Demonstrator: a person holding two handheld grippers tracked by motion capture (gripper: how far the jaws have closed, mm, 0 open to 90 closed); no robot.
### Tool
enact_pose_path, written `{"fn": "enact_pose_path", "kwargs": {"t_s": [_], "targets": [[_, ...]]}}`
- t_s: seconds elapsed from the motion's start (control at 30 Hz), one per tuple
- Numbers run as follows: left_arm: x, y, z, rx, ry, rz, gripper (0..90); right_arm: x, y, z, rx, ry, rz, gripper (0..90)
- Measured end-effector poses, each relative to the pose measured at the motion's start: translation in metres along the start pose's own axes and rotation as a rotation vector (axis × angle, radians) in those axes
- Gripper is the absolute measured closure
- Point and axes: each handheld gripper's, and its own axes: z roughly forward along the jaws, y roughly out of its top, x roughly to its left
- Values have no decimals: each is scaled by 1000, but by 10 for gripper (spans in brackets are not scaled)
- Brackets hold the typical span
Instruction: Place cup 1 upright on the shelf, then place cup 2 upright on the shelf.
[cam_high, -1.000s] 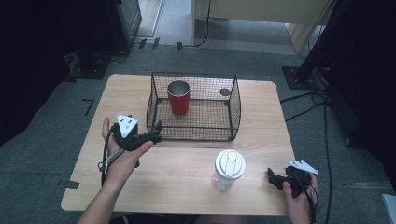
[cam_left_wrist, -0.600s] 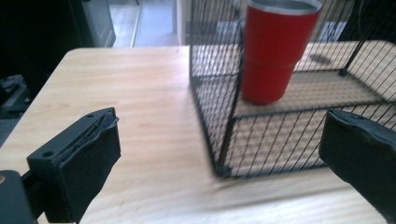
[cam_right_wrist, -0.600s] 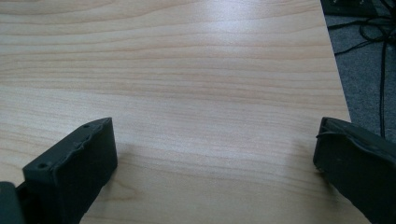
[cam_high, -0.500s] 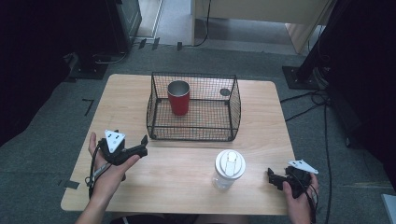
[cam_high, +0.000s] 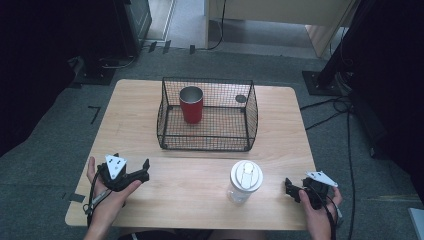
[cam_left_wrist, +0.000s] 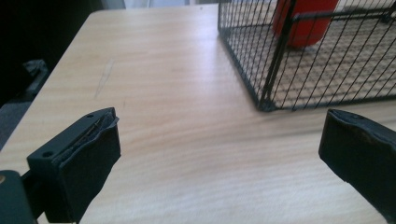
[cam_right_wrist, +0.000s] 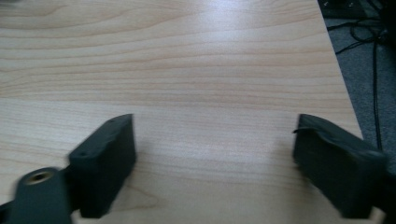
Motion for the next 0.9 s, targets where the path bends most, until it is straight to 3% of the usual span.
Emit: {"fn": "enact_pose_path", "kwargs": {"t_s": [0.13,0.23,0.37,0.7,0.8,0.83,0.9], "targets": [[7,-11,1,17,8,-17,0,6,2,-11,-56,14,29,141],[10,-16,2,43,26,25,0,9,3,-15,-74,11,21,141],[21,-32,5,95,55,29,0,19,5,-25,-115,26,-12,141],[29,-34,6,161,73,25,0,37,8,-46,-171,80,-37,141],[30,-34,9,205,67,26,0,43,8,-49,-195,120,-64,142],[30,-34,9,212,66,25,0,45,6,-50,-208,132,-105,144],[31,-34,10,237,54,14,0,54,0,-53,-217,122,-139,142]]}}
